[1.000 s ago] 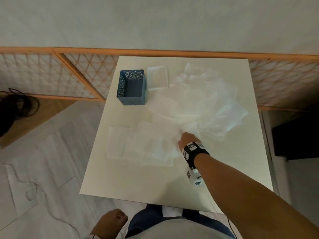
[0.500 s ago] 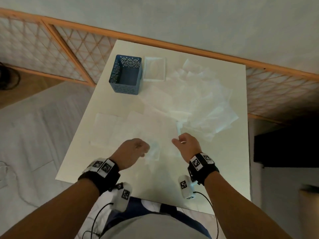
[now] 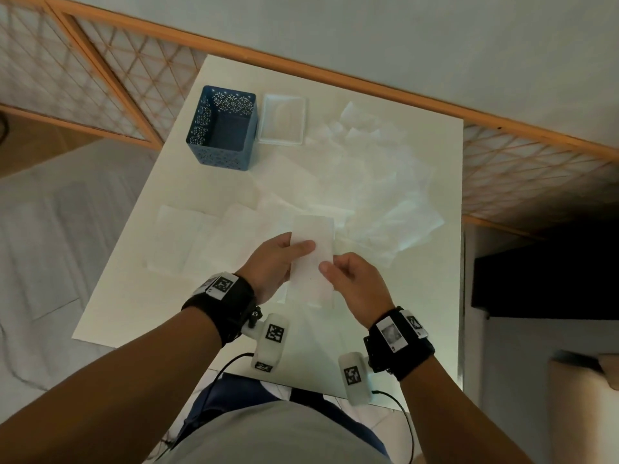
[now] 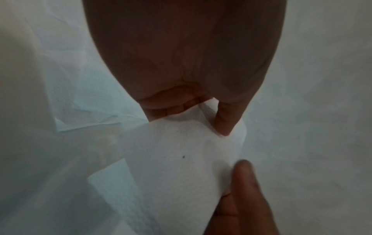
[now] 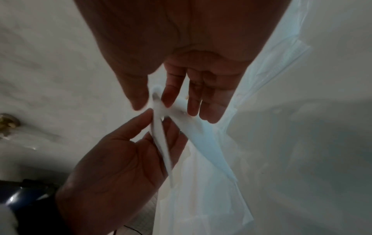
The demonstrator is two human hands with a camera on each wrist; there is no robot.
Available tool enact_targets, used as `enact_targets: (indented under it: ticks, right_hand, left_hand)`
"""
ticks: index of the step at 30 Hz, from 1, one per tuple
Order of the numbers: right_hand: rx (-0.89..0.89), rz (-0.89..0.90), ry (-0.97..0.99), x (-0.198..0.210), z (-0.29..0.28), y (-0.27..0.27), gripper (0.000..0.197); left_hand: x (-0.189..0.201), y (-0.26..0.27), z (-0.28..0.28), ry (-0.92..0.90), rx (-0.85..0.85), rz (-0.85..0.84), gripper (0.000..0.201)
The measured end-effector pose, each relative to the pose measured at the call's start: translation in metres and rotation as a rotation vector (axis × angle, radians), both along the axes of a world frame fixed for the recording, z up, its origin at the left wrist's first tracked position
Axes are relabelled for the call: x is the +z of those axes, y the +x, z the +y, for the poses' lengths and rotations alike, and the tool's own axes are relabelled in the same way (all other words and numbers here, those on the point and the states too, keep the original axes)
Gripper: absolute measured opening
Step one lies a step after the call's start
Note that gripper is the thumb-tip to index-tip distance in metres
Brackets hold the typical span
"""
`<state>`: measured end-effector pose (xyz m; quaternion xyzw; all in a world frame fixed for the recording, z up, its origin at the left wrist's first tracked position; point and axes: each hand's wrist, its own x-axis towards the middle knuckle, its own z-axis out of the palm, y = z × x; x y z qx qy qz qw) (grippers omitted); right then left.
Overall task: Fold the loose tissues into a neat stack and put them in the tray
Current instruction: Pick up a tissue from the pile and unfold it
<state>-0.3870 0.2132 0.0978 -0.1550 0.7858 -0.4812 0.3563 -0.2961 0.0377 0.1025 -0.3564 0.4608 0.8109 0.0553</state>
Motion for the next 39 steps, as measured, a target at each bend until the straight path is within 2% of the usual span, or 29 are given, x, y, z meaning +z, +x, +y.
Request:
enact_targets:
  ticks: [3, 6, 8, 10, 12, 16, 19, 21, 25, 29, 34, 39]
  right_hand:
    - [-0.232, -0.307, -0.18, -0.003, 0.006, -0.005, 0.061]
    - [-0.383, -0.582, -0.206, -0.005, 0.003, -0.016, 0.073]
    - [-0.351, -0.727, -0.228, -0.001, 0.001, -0.02, 0.073]
    - [-0.264, -0.859, -0.357, 0.003, 0.001, -0.02, 0.074]
    - [-0.225, -0.87, -0.419, 0.008, 0.005, -0.019, 0.068]
    - [-0.254, -0.705, -0.398, 0.006, 0.015, -0.02, 0.044]
    - [-0.32, -0.507, -0.218, 0.005, 0.022, -0.021, 0.023]
    - [-0.319, -0.353, -0.084, 0.004, 0.026, -0.023, 0.012]
    - [-0.229, -0.08, 0.079, 0.007, 0.028, -0.025, 0.014]
    - [-0.142, 0.118, 0.126, 0.024, 0.02, -0.023, 0.013]
    - [-0.034, 0.274, 0.081, 0.042, 0.003, -0.012, 0.012]
    - [0.057, 0.404, 0.0, 0.049, -0.008, 0.0, 0.018]
  left_hand:
    - [0.015, -0.003, 0.003, 0.104, 0.045, 0.03, 0.03]
    - [0.027, -0.006, 0.004, 0.212, 0.066, 0.044, 0.036]
    - [0.033, -0.007, 0.005, 0.255, 0.075, 0.073, 0.041]
    - [0.036, -0.009, 0.005, 0.265, 0.088, 0.1, 0.045]
    - [0.035, -0.009, 0.004, 0.243, 0.093, 0.097, 0.047]
    - [0.026, -0.002, -0.003, 0.099, 0.11, 0.009, 0.039]
    - [0.012, 0.008, -0.012, -0.111, 0.098, -0.046, 0.021]
    - [0.003, 0.015, -0.015, -0.188, 0.097, -0.066, 0.024]
    - [-0.004, 0.018, -0.011, -0.421, 0.059, -0.155, 0.034]
    - [0.001, 0.014, 0.001, -0.646, -0.02, -0.178, 0.03]
    - [0.022, 0.0, 0.026, -0.702, -0.043, -0.051, 0.041]
    - [0.044, -0.011, 0.04, -0.45, 0.068, 0.036, 0.054]
